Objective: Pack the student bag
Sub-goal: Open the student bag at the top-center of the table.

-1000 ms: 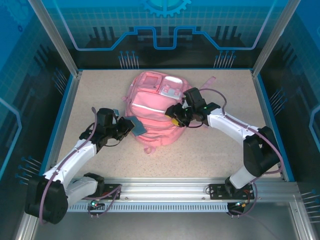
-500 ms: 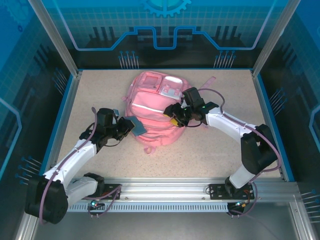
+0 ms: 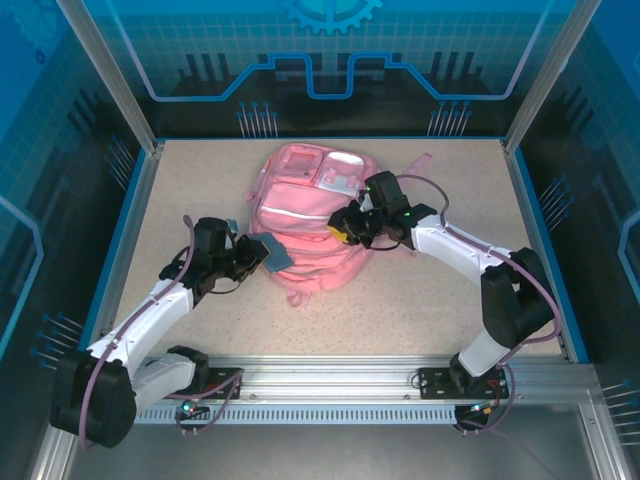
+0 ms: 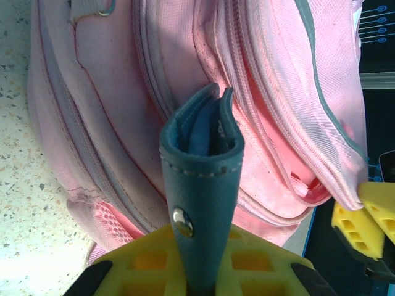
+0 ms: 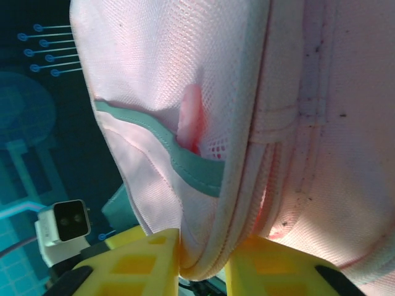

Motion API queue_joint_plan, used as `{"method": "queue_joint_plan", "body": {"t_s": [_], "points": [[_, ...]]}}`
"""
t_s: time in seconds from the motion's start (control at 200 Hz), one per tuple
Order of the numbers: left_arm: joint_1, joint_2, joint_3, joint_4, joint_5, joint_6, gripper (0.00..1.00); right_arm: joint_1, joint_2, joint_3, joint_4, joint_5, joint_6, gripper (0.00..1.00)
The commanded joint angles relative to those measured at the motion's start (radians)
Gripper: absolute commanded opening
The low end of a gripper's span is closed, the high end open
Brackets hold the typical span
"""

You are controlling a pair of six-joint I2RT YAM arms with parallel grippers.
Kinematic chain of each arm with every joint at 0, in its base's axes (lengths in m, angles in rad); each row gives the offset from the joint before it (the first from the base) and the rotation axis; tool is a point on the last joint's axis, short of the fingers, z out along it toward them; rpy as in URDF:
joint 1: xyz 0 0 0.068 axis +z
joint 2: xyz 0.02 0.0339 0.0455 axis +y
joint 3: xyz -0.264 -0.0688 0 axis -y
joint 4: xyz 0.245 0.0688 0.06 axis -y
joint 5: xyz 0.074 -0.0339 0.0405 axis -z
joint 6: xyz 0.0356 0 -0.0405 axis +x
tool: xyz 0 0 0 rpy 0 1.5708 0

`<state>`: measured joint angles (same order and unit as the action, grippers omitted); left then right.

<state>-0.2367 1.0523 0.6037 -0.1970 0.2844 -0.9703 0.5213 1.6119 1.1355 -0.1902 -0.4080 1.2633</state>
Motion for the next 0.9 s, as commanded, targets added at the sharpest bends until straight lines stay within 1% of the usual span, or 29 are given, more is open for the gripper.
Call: {"method": "queue_joint_plan", "body": {"t_s": [0.0,0.115,0.175,0.28,0.4,0.555,0.71,0.81,0.895], "points": [[0.005,-0.005,-0.012,0.002,0.01,-0.005,0.09,-0.012,-0.037,-0.015,0.129,-0.041,0.047,0.22],[0.005,-0.029,-0.009,0.009,0.017,-0.003,0.09,-0.022,-0.038,-0.052,0.222,-0.07,0.105,0.17],[0.005,-0.051,-0.014,0.046,0.039,-0.014,0.09,-0.026,-0.039,-0.069,0.274,-0.08,0.134,0.13],[0.006,-0.084,-0.021,0.132,0.094,-0.054,0.1,-0.032,-0.042,-0.099,0.376,-0.097,0.194,0.1],[0.005,-0.064,-0.014,0.182,0.154,-0.099,0.1,-0.039,-0.05,-0.142,0.521,-0.101,0.261,0.07],[0.005,-0.045,-0.021,0.207,0.162,-0.127,0.1,-0.049,-0.072,-0.197,0.627,-0.085,0.309,0.06],[0.005,-0.014,-0.031,0.23,0.188,-0.164,0.1,-0.06,-0.083,-0.231,0.691,-0.082,0.346,0.05],[0.005,0.006,-0.038,0.272,0.207,-0.189,0.1,-0.064,-0.083,-0.229,0.695,-0.092,0.349,0.05],[0.005,0.022,-0.026,0.276,0.214,-0.187,0.1,-0.064,-0.087,-0.233,0.693,-0.094,0.35,0.05]]}}
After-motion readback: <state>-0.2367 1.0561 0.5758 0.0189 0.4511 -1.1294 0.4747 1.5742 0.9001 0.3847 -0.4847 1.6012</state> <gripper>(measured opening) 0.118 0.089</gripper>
